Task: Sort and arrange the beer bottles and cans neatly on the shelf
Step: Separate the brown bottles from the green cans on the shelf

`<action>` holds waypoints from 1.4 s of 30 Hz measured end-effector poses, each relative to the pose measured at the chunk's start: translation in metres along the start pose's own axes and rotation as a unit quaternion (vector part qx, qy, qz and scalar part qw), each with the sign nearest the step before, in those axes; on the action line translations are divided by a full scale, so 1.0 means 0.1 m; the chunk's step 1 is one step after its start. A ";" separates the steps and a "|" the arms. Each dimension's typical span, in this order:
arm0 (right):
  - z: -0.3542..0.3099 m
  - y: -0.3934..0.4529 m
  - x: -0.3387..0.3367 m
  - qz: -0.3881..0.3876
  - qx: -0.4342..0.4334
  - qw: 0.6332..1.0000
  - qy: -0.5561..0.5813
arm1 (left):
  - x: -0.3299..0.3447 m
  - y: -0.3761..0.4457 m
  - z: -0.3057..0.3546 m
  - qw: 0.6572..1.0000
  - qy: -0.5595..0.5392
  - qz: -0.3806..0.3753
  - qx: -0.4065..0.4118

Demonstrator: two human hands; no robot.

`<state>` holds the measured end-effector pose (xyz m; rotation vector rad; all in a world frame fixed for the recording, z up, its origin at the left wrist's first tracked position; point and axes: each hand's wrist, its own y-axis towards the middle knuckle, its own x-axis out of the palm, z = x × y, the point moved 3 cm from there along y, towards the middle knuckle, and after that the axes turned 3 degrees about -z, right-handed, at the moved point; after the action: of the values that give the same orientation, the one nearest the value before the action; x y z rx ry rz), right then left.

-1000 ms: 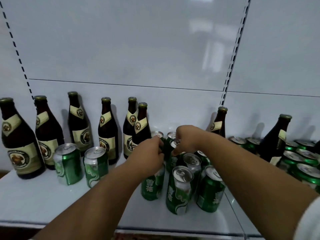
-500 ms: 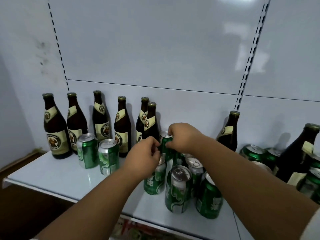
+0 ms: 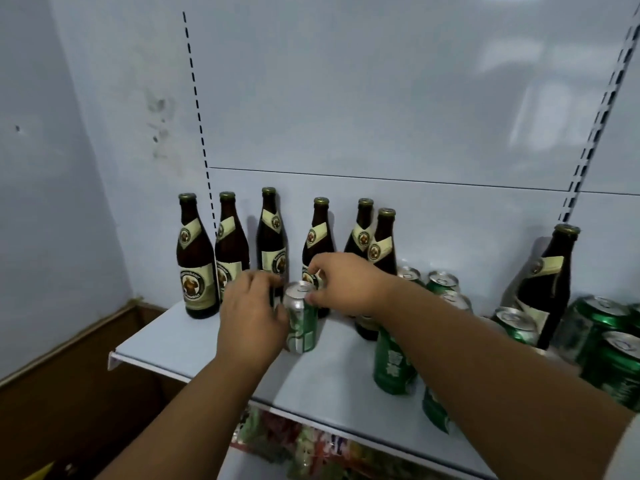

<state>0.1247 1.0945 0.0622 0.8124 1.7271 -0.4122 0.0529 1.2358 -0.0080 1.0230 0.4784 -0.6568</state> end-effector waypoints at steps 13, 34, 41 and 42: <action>-0.29 0.16 0.48 0.088 0.141 0.986 -0.025 | 0.28 0.38 -0.65 0.991 -0.044 -0.128 -0.004; 0.26 -1.24 -0.74 0.316 0.249 0.914 0.049 | 0.35 -0.23 0.67 0.934 -0.221 -0.213 0.180; 0.65 -0.86 -0.77 0.270 0.240 0.932 -0.018 | 0.46 -0.40 0.76 0.933 -0.233 -0.226 0.155; 0.71 -0.81 -0.74 0.259 0.242 0.935 -0.025 | 0.46 -0.42 0.77 0.934 -0.234 -0.227 0.149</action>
<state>0.1278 0.9697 0.0996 1.5537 1.3008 -0.4936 0.0615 1.1395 -0.0287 1.0006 0.1922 -1.3836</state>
